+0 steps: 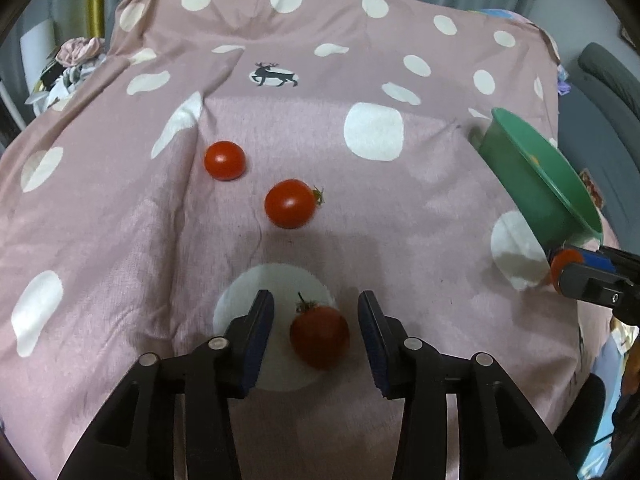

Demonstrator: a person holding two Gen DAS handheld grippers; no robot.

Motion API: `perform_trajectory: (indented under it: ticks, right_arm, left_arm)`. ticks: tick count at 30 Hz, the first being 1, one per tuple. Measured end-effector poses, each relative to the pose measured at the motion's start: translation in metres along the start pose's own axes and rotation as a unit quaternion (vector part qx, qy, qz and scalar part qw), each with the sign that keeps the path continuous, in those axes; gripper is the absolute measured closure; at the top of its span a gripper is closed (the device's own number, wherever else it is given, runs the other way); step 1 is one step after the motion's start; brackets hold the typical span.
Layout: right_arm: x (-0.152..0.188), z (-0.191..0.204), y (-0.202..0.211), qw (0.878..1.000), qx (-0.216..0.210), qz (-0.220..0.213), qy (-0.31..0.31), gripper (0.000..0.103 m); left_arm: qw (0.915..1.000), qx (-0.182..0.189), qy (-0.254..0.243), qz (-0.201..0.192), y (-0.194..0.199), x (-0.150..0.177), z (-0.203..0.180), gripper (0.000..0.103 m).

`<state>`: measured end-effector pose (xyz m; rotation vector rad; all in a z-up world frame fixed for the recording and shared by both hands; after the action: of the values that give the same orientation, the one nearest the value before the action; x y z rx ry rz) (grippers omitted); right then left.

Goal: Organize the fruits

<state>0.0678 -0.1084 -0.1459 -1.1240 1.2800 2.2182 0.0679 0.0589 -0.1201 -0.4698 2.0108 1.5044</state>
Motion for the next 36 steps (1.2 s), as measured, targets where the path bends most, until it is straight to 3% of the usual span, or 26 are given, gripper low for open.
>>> perform_trajectory:
  ticks: [3,14,29,36]
  right_arm:
    - [0.000,-0.004,0.000,1.000,0.001,-0.001,-0.006,0.073]
    - [-0.002,-0.009,0.005,1.000,-0.003,-0.014,-0.017,0.073]
    - [-0.008,-0.042,0.048,0.997,0.011,-0.067,-0.047,0.073]
    - [-0.010,-0.069,0.072,0.992,0.031,-0.097,-0.072,0.073]
  left_arm:
    - [0.9999,-0.009,-0.010,-0.001,0.000,0.001,0.000,0.074]
    - [0.9998,0.003,-0.019,-0.010,0.014,-0.005,-0.015,0.075]
    - [0.9937,0.033,-0.099,-0.040,0.029,-0.041,-0.092,0.075]
    - [0.9893,0.068,-0.120,-0.047,0.024,-0.063,-0.131,0.075]
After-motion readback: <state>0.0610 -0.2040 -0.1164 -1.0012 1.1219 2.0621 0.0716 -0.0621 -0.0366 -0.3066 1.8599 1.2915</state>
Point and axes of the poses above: each gripper's, at about its wrist camera, not at the fingertips, and y roughly against the way its jaws point, z to its left, x to its underside, the point moved 6 cm from there along -y, roughly the way its jaws point, and after that the axes turned 7 degrees about -z, right-handed, at the moved point
